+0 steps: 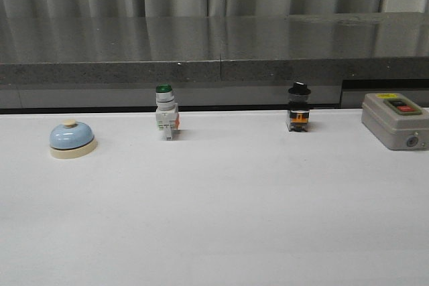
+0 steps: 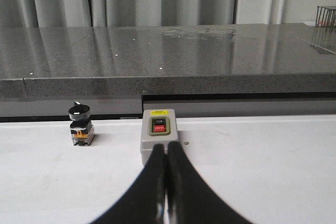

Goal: Place and press bell with both arms

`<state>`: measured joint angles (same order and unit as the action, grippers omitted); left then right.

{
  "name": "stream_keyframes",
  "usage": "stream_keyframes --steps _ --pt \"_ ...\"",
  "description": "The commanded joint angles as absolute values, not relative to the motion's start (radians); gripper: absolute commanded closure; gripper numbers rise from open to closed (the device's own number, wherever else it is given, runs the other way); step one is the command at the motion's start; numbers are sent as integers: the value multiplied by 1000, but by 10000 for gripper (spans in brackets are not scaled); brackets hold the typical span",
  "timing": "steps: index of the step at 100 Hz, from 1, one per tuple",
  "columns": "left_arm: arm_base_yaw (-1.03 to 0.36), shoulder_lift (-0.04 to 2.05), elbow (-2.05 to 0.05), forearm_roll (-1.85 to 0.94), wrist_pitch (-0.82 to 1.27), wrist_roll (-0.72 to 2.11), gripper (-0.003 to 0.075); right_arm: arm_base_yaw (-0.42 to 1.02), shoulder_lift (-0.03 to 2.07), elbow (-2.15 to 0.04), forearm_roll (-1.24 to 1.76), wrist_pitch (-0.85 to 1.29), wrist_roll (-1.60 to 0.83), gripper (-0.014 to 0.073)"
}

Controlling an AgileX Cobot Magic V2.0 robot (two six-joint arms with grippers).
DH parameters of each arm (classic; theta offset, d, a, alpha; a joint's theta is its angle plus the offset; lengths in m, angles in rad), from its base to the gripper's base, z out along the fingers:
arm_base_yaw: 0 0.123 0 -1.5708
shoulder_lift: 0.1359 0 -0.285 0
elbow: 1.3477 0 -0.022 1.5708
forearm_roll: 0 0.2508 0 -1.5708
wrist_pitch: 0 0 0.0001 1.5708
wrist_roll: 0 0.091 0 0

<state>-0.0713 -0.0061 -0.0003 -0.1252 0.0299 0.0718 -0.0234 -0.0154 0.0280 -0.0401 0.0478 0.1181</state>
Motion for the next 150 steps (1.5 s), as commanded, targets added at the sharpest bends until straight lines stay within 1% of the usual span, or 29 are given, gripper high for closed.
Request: stream_keyframes --steps 1,28,49,65,99,105,116,142,150 --pt "-69 -40 22 -126 -49 65 739 -30 -25 26 -49 -33 118 662" --pt "-69 -40 22 -126 -51 65 739 -30 -25 26 -49 -33 118 662" --pt "-69 -40 -2 -126 -105 65 739 -30 -25 26 -49 -33 118 662" --pt "-69 14 -103 -126 7 65 739 -30 -25 26 -49 -33 118 662" --pt "-73 315 -343 -194 -12 65 739 -30 -25 26 -49 -33 118 662" --pt "-73 370 -390 -196 15 65 739 -30 -25 26 -49 -33 118 662" --pt "-73 504 -487 -196 84 65 739 -30 -25 26 -49 -33 118 662" --pt "-73 838 -698 -178 87 70 738 -30 -25 26 -49 -33 118 662" --pt "-73 935 -761 -166 107 96 727 -30 -25 26 -49 -33 118 662"
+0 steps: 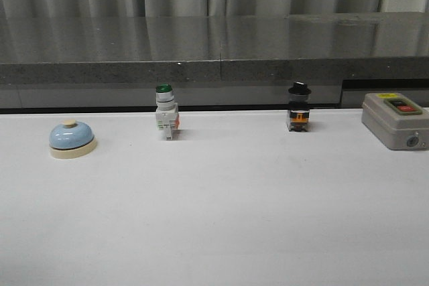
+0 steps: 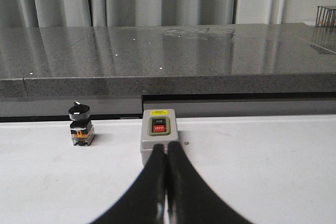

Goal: Place and press bell with both arms

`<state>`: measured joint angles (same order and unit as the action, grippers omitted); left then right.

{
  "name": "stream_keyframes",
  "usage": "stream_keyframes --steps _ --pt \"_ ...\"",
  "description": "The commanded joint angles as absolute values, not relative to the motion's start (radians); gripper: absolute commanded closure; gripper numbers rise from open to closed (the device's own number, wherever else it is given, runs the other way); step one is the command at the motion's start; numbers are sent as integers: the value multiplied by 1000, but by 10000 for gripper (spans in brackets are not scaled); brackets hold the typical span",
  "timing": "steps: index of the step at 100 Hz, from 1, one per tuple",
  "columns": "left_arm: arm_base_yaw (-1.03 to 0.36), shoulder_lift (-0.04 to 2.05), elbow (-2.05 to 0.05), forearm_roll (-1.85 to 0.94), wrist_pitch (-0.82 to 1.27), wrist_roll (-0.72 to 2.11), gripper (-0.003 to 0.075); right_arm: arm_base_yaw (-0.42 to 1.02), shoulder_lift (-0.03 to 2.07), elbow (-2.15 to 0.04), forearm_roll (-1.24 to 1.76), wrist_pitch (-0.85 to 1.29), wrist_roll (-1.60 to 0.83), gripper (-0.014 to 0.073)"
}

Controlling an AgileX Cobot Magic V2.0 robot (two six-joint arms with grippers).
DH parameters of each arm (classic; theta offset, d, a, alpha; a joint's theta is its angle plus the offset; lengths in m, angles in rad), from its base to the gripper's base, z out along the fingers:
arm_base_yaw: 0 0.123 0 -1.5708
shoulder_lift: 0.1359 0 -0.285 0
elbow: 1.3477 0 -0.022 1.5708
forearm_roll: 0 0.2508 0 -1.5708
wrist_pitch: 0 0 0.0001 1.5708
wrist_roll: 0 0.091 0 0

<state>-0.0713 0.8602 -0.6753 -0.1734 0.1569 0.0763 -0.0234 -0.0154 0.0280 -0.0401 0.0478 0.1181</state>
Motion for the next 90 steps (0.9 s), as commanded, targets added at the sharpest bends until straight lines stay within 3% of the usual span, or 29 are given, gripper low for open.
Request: stream_keyframes --steps 1,12,29,36,90 --pt "-73 943 -771 -166 109 99 720 -30 -25 26 -49 -33 118 662" --pt "-75 1059 -851 -166 160 103 596 -30 -25 26 -49 -33 118 662" --pt "-75 1197 -943 -177 187 103 155 -30 -25 26 -49 -33 118 662" --pt "-75 1248 -969 -177 190 103 57 -30 -25 26 -49 -33 118 662" --pt "-155 1663 -1338 -211 568 103 93 -30 -25 26 -49 -33 118 662"
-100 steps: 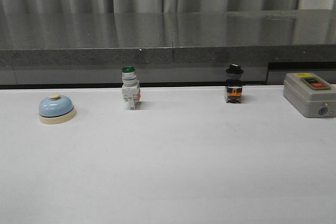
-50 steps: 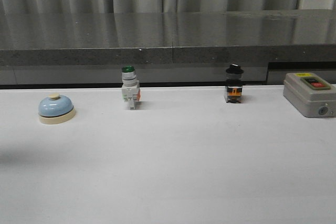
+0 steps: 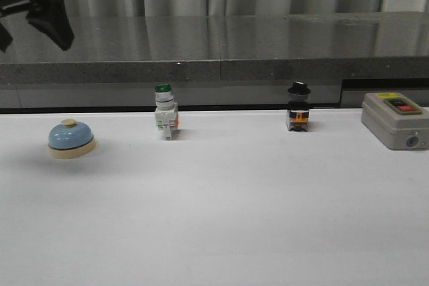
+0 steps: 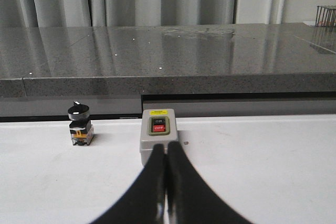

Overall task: Place and press bell with both arms
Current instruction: 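Lower the left gripper onto the blue bell and grasp it, then lift the bell with the left gripper and carry it toward table center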

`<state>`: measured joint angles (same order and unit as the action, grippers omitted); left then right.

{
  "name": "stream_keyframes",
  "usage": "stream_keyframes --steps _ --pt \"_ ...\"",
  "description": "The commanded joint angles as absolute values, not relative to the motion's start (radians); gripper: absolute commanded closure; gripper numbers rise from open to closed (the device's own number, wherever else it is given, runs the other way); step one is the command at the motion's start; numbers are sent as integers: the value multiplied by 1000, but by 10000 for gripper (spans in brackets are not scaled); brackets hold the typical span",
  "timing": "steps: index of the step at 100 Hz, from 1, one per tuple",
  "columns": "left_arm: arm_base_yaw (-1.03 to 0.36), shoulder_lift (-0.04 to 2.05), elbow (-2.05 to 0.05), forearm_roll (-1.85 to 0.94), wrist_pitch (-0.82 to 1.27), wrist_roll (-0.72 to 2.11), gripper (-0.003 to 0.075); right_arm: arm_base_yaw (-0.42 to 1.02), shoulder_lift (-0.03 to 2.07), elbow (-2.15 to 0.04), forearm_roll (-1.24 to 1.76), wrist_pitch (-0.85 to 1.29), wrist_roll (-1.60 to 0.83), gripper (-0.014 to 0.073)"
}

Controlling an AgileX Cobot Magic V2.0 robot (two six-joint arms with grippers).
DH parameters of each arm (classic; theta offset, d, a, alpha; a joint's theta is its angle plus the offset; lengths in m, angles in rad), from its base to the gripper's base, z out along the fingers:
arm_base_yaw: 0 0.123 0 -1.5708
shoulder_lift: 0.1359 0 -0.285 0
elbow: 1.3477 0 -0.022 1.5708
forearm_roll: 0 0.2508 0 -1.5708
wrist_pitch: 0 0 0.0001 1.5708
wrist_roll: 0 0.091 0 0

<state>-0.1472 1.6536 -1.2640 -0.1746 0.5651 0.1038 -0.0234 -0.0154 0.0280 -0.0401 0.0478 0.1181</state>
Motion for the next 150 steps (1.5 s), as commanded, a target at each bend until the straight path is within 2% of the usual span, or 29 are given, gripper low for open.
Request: stream_keyframes --steps 1,41,104,118,142,150 --pt "-155 1673 -1342 -216 571 103 93 -30 -25 26 -49 -33 118 662" --pt "-169 1905 -1466 -221 668 104 93 -30 -25 26 -49 -33 118 662" --pt "-167 2041 -1466 -216 635 104 106 -30 -25 26 -49 -33 118 662" --pt "-167 2045 -1468 -216 628 104 169 -30 -25 26 -49 -33 118 662" --pt "-167 2045 -1487 -216 627 104 402 -30 -25 26 -49 -33 118 662" --pt "-167 2045 -1511 -216 663 104 459 -30 -25 26 -49 -33 118 662"
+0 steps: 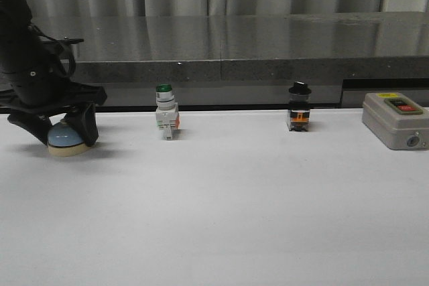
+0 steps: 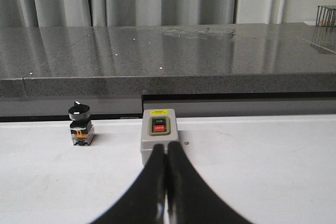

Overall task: Place and press bell with both arms
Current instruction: 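Lift the bell with the left gripper and carry it toward table center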

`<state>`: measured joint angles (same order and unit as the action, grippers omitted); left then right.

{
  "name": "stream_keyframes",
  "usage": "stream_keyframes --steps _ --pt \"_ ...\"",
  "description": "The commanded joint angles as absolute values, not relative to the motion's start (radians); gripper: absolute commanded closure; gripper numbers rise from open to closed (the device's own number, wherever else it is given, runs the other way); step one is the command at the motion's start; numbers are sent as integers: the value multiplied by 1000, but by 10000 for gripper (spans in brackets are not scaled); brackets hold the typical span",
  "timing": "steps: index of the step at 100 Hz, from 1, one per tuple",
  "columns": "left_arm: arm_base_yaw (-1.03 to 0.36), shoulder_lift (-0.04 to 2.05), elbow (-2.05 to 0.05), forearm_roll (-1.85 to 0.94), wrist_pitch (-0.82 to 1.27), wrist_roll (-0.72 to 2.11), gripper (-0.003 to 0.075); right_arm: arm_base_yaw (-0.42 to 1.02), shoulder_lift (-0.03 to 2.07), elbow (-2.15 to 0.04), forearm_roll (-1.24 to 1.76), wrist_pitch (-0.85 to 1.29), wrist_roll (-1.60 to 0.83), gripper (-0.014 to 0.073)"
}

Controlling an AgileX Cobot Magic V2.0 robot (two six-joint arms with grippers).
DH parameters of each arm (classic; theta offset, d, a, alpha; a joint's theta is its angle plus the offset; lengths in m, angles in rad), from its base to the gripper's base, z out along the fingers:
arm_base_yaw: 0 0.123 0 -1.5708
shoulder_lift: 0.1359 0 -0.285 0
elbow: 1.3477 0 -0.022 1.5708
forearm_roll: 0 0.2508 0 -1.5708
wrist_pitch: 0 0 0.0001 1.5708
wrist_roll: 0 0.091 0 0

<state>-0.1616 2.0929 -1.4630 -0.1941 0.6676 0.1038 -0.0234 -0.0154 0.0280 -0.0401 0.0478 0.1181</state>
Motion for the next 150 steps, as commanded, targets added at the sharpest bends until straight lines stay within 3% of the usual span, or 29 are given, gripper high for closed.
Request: stream_keyframes --steps 1,47,83,110,150 --pt "-167 2045 -1518 -216 672 104 468 -30 -25 26 -49 -33 118 662" --pt "-206 2039 -1764 -228 1042 145 644 -30 -25 26 -49 -33 118 662" --pt "-366 1953 -1776 -230 1029 205 702 -30 -25 26 -49 -33 118 662" --pt "-507 1955 -1774 -230 961 205 713 -30 -25 26 -49 -33 118 662" --pt "-601 1959 -1774 -271 859 205 713 -30 -25 26 -49 -33 118 662"
